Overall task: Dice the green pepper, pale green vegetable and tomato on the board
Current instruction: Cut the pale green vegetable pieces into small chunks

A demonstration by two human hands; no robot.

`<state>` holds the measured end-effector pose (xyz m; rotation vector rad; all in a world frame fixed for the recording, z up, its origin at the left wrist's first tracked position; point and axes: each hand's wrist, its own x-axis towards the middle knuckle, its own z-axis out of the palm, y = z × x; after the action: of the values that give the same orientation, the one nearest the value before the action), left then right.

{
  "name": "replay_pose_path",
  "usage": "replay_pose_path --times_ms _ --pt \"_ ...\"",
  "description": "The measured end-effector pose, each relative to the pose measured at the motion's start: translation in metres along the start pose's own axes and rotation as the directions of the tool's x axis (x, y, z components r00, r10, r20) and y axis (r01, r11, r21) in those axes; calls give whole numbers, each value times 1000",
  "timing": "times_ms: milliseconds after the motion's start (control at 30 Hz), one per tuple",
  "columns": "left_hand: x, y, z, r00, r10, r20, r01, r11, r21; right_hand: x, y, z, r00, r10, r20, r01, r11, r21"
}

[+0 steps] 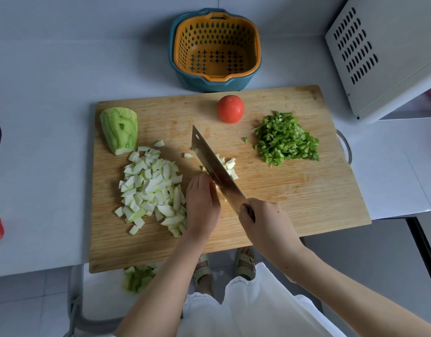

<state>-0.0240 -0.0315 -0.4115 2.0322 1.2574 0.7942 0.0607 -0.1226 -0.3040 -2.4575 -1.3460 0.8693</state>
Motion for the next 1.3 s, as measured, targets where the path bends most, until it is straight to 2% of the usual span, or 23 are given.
replay_pose_path --times_ms 333,600,767,867,967,1033,1100,1300 --pt "-1 -2 3 1000 -15 18 14 999 31 3 -4 4 1000 29 -7 -29 999 -13" --pt "-1 4 -1 997 71 -38 -70 997 29 14 -10 20 998 63 11 -64 997 47" --pt "-2 0 -2 1000 15 -1 -15 997 -74 5 -3 11 997 68 -21 -62 975 215" --pt "-1 2 -7 993 -87 -82 76 989 -128 0 -3 -1 993 113 35 -118 907 405" --pt "4 11 -15 983 1 -184 -5 1000 -22 -1 -7 -13 974 156 163 -220 811 542" --pt "9 13 -17 974 124 -189 -107 989 99 -1 -10 -17 956 168 240 -284 735 616" --pt "17 5 -17 969 178 -174 -149 975 166 -3 -13 -19 946 155 286 -310 700 643" --pt "47 -27 -26 978 85 -189 -12 933 359 -8 -9 -31 930 108 351 -315 724 614"
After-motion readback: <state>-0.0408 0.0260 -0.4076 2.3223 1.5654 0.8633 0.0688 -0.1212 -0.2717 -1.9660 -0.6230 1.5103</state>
